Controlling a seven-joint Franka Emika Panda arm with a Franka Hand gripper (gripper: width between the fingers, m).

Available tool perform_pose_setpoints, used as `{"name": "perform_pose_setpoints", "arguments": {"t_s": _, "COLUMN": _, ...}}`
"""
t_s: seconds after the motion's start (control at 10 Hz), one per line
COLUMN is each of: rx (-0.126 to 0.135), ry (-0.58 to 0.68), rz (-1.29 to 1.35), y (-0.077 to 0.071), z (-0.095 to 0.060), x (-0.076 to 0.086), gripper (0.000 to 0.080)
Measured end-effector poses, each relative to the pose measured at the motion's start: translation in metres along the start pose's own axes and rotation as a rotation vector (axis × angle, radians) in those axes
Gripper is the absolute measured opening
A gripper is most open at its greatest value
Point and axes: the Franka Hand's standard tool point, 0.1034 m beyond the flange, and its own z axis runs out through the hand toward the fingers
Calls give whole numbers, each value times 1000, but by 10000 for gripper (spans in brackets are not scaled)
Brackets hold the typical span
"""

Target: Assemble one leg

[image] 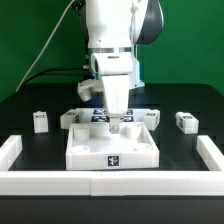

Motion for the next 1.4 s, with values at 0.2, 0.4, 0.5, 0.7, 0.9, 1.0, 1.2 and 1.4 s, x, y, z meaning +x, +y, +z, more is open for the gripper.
{"name": "perform_pose_setpoints", "arguments": {"t_s": 0.2, "rx": 14, "ry": 7, "rz": 14, "y": -3, "z": 8, "x": 4, "gripper": 650}}
{"name": "perform_pose_setpoints", "arguments": {"t_s": 0.4, "rx": 14, "ry": 7, "rz": 33, "y": -3, "z": 7, "x": 4, "gripper": 593}}
{"name": "perform_pose_setpoints", "arguments": {"t_s": 0.5, "rx": 16, "ry": 7, "rz": 35, "y": -4, "z": 8, "x": 4, "gripper": 593}}
{"name": "perform_pose_setpoints", "arguments": {"t_s": 0.7, "rx": 17, "ry": 7, "rz": 35, "y": -5, "z": 9, "x": 4, "gripper": 269}}
{"name": "perform_pose_setpoints", "arguments": {"t_s": 0.9, "rx": 19, "ry": 8, "rz": 36, "y": -5, "z": 9, "x": 4, "gripper": 130}}
{"name": "perform_pose_setpoints", "arguments": {"t_s": 1.0, "rx": 19, "ry": 8, "rz": 36, "y": -5, "z": 9, "x": 4, "gripper": 62}}
{"name": "perform_pose_setpoints", "arguments": {"t_s": 1.2, "rx": 19, "ry": 8, "rz": 36, "y": -6, "z": 9, "x": 4, "gripper": 62}}
{"name": "perform_pose_setpoints", "arguments": {"t_s": 1.4, "rx": 19, "ry": 8, "rz": 36, "y": -6, "z": 9, "x": 4, "gripper": 61}}
